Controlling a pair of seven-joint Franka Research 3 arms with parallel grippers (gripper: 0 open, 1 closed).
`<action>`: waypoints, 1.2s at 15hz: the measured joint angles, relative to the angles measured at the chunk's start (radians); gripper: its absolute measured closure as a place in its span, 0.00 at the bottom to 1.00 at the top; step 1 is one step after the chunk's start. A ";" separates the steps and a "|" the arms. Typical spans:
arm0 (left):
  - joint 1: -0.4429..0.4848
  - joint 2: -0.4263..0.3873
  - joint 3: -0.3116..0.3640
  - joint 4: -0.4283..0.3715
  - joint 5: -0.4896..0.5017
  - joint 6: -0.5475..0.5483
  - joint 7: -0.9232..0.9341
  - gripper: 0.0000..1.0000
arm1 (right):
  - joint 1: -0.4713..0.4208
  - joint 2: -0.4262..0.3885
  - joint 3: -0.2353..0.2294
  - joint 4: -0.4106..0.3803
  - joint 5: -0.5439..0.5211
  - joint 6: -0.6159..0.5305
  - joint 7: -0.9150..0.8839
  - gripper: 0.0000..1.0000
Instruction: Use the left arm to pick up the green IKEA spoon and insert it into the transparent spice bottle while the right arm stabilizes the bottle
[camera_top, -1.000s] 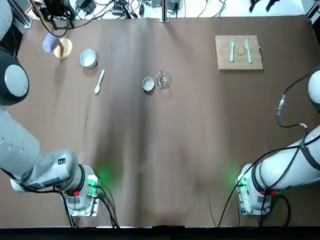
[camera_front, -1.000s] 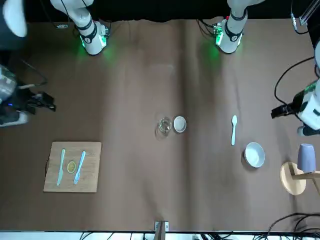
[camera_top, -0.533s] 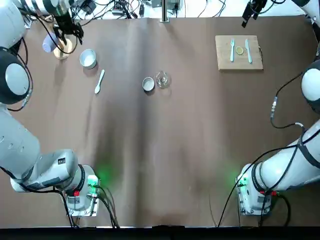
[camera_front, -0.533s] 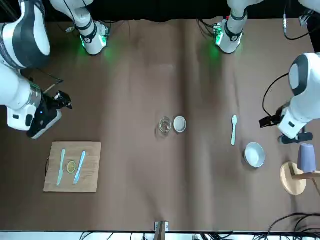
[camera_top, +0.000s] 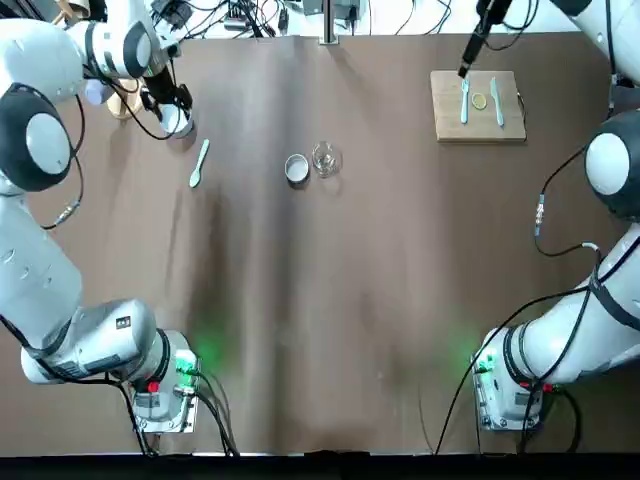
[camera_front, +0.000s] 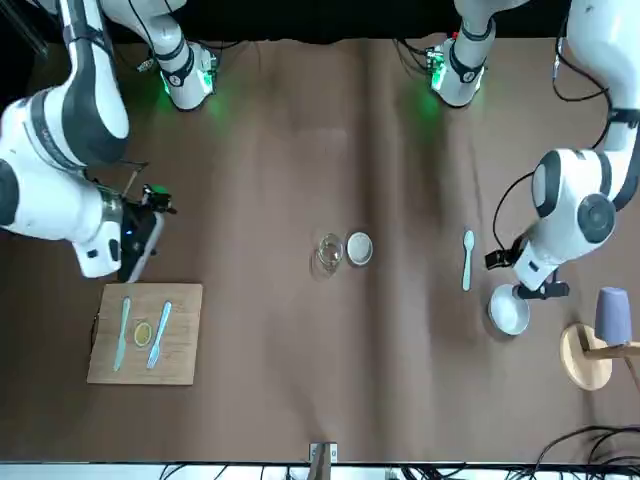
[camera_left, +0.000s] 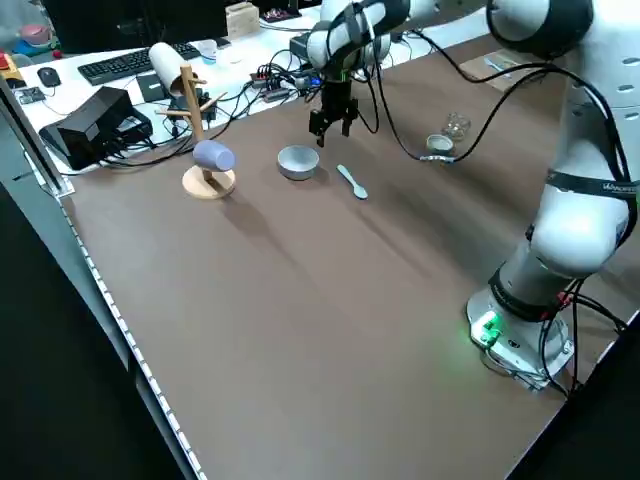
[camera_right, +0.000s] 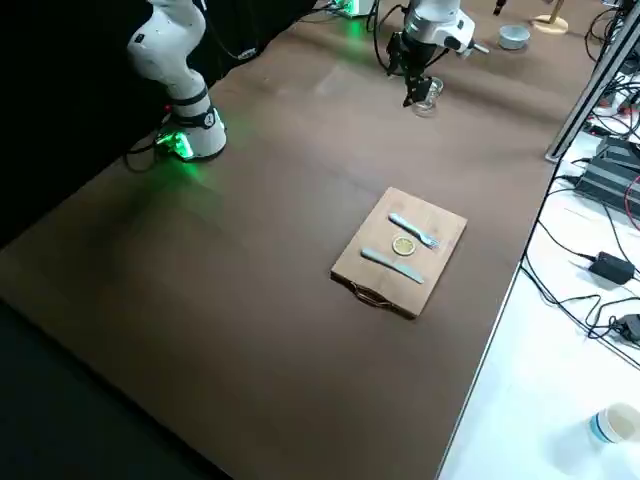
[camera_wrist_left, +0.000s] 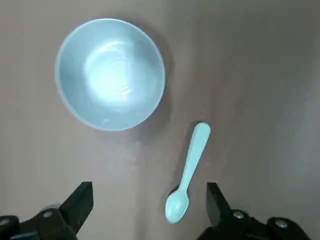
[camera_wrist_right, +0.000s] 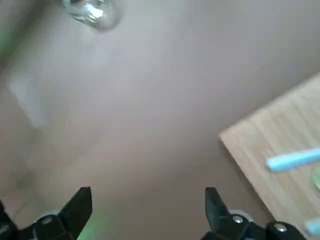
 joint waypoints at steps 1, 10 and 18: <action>0.000 0.023 -0.005 -0.001 0.001 0.026 0.000 0.01 | 0.010 0.008 0.001 -0.007 0.040 0.000 -0.028 0.00; -0.032 0.095 -0.017 -0.126 0.017 0.296 0.000 0.05 | 0.078 0.127 0.003 -0.097 0.357 0.105 -0.507 0.00; -0.034 0.148 -0.017 -0.135 0.088 0.342 -0.012 0.15 | 0.198 0.129 0.004 -0.309 0.617 0.427 -0.768 0.00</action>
